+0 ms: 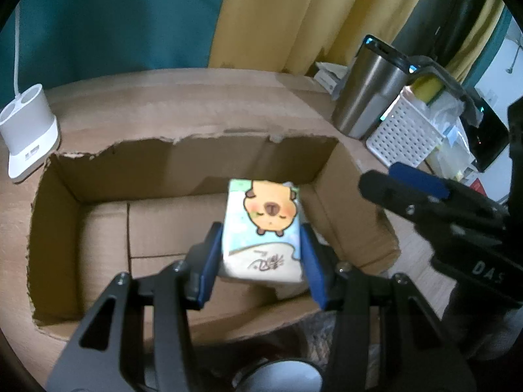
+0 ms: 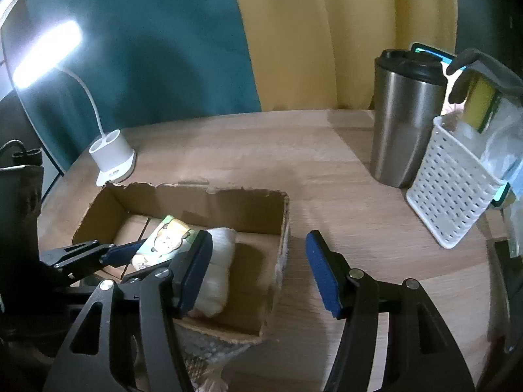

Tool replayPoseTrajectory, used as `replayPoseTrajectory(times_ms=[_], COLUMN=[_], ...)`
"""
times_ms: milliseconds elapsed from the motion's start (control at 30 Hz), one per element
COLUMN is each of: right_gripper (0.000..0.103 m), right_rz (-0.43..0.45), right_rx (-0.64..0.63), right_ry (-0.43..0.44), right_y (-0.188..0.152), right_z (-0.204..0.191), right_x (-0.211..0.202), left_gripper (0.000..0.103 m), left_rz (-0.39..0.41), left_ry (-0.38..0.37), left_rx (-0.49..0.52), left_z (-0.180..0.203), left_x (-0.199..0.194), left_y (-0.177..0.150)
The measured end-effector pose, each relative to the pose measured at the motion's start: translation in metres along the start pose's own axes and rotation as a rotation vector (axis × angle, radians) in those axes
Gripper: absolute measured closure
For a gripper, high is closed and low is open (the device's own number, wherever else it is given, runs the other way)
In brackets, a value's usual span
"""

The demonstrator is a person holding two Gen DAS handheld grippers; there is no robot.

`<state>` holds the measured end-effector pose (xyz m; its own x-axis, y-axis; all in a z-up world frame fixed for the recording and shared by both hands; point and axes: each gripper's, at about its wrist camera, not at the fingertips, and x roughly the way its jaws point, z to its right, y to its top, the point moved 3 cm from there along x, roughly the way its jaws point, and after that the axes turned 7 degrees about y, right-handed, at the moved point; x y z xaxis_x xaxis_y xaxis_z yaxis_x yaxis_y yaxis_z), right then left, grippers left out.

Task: Organize objects
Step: 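Lower the socks into the box and open the right tool while the left tool releases the tissue pack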

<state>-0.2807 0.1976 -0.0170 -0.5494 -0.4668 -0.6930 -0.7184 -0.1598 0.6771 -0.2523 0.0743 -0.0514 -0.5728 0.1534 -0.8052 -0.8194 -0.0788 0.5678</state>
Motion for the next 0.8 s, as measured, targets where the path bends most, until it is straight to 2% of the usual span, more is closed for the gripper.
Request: replayPoseTrajectory(times_ms=[533, 700, 800], right_gripper=[0.040, 0.040, 0.040], right_rz=[0.004, 0.012, 0.018], right_rx=[0.049, 0.058, 0.069], right_ry=[0.000, 0.012, 0.010], right_y=[-0.014, -0.016, -0.017], right_z=[0.027, 0.031, 0.035], right_x=[-0.006, -0.007, -0.008], left_gripper=[0.054, 0.053, 0.042], left_rz=[-0.102, -0.141, -0.176], left_ry=[0.118, 0.047, -0.025], left_rx=[-0.060, -0.026, -0.048], left_z=[-0.005, 0.008, 0.014], left_x=[0.016, 0.017, 0.021], left_y=[-0.006, -0.005, -0.005])
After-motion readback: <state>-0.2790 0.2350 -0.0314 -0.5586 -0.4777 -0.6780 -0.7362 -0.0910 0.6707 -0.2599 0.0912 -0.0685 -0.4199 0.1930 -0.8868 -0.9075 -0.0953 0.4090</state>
